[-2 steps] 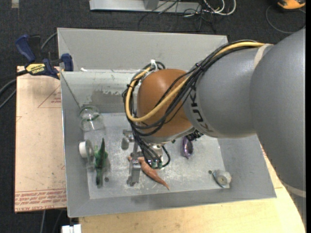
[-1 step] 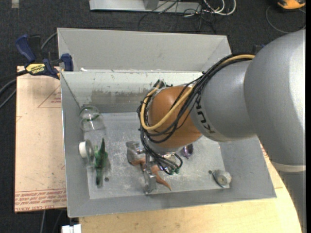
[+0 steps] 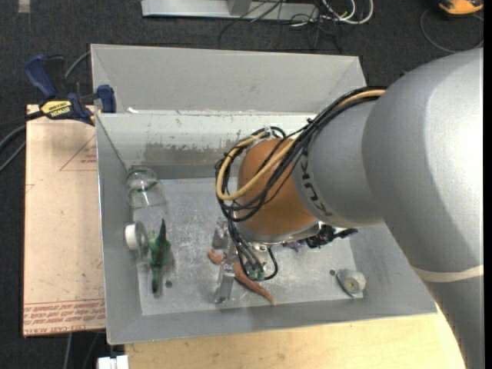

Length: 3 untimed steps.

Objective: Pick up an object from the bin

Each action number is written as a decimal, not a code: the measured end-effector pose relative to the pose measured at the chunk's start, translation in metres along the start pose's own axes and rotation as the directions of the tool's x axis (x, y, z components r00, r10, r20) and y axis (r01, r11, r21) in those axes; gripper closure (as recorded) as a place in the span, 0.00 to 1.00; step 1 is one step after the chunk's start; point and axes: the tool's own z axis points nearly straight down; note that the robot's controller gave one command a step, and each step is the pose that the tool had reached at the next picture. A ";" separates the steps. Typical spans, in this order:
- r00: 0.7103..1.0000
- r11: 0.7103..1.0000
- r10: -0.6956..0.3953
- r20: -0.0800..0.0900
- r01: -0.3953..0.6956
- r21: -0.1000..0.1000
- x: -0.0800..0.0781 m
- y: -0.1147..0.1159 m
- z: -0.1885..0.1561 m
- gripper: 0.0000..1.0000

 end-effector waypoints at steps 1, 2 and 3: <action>0.998 0.998 -0.057 -0.001 0.057 0.002 -0.011 -0.032 -0.011 0.00; 0.946 0.946 -0.325 0.002 0.325 -0.001 -0.039 -0.065 -0.007 1.00; 0.946 0.946 -0.325 0.001 0.325 -0.002 -0.039 -0.065 -0.007 1.00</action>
Offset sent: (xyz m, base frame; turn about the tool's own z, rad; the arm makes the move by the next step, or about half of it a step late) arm 0.0290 -0.0707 0.0076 -0.3343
